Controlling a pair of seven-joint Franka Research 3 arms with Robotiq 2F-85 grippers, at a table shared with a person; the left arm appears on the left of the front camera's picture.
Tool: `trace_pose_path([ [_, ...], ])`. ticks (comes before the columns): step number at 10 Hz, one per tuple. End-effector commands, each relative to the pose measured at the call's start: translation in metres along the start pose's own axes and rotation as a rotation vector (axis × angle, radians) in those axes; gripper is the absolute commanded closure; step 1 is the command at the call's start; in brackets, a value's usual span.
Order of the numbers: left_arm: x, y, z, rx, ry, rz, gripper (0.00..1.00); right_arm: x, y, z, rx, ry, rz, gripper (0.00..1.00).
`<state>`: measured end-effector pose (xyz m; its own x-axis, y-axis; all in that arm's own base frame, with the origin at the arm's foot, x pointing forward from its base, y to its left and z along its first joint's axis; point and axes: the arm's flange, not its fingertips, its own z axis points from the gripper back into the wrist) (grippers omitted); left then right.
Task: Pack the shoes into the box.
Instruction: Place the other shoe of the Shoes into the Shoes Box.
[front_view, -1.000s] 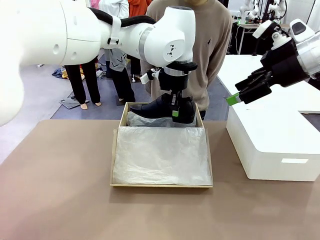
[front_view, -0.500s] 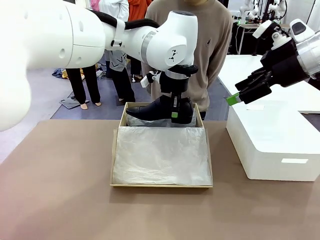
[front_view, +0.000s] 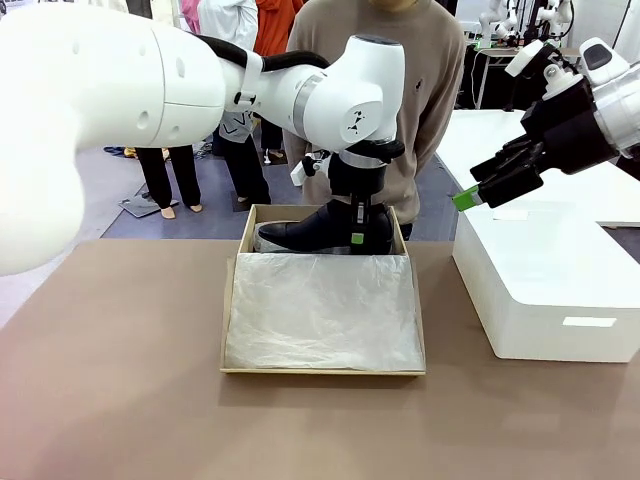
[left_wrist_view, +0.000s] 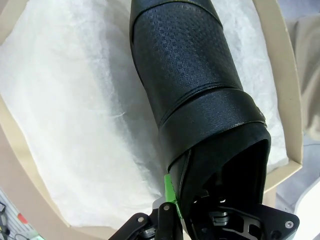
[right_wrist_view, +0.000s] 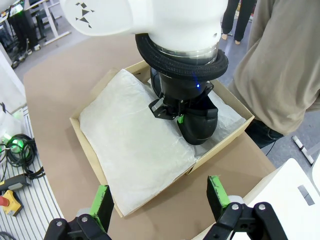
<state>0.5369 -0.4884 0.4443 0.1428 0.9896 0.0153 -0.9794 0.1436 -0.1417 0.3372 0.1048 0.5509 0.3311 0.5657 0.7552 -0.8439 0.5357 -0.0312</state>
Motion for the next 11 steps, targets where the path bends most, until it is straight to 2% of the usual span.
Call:
trace_pose_path([
  [1, -0.009, -0.006, 0.007, 0.018, -0.001, 0.079, 1.00, 0.000, -0.002, -0.001, 0.014, -0.015, 0.003, 0.00],
  [10, -0.015, -0.011, -0.017, 0.001, -0.024, 0.133, 1.00, 0.000, -0.002, -0.001, 0.014, -0.015, 0.003, 0.00],
  [11, -0.015, -0.011, -0.016, 0.004, -0.021, 0.125, 0.88, 0.000, -0.002, -0.001, 0.014, -0.015, 0.003, 0.00],
])
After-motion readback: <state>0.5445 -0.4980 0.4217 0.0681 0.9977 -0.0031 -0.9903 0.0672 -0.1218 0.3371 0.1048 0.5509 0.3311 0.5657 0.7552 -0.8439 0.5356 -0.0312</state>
